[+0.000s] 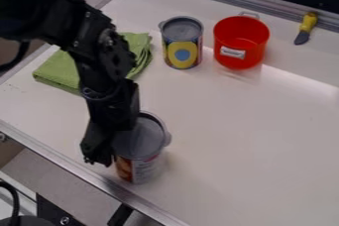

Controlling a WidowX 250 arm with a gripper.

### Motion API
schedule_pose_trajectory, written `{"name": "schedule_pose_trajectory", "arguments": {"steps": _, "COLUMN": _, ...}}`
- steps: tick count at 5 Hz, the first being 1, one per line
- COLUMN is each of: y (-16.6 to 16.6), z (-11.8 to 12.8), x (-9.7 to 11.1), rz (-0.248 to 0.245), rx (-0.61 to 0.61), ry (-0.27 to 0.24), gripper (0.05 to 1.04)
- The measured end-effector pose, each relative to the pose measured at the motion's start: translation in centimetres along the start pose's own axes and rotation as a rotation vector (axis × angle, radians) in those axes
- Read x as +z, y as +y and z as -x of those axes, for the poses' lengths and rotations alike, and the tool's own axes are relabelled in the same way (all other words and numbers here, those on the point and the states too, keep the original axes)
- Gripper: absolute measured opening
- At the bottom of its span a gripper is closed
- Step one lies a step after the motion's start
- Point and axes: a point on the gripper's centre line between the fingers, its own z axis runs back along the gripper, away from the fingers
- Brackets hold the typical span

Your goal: Move the silver can to the rigth side

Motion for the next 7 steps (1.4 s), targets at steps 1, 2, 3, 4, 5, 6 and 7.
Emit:
{"name": "schedule_pose_trajectory", "arguments": {"steps": 1, "y": -0.1, "z": -2.1, "x": 0.0, "rz": 0.010, "rx": 0.054, "ry": -0.003, "gripper": 0.997}}
{"name": "schedule_pose_trajectory", "arguments": {"steps": 2, "y": 0.2, "z": -3.2, "x": -0.3, "rz": 0.009, "rx": 0.092, "ry": -0.004, "gripper": 0.997}}
{"name": "schedule_pose_trajectory", "arguments": {"steps": 3, "y": -0.2, "z": -4.4, "x": -0.7, "rz": 0.014, "rx": 0.108, "ry": -0.004, "gripper": 0.997}}
{"name": "schedule_pose_trajectory", "arguments": {"steps": 4, "y": -0.2, "z": -6.4, "x": -0.3, "rz": 0.022, "rx": 0.127, "ry": -0.032, "gripper": 0.997}}
{"name": "schedule_pose_trajectory", "arguments": {"steps": 5, "y": -0.6, "z": -8.2, "x": -0.1, "rz": 0.034, "rx": 0.140, "ry": -0.043, "gripper": 0.997}}
{"name": "schedule_pose_trajectory", "arguments": {"steps": 6, "y": -0.6, "z": -10.2, "x": 0.2, "rz": 0.047, "rx": 0.177, "ry": -0.061, "gripper": 0.997}}
{"name": "schedule_pose_trajectory", "arguments": {"steps": 7, "y": -0.9, "z": -11.2, "x": 0.3, "rz": 0.046, "rx": 0.214, "ry": -0.058, "gripper": 0.997}}
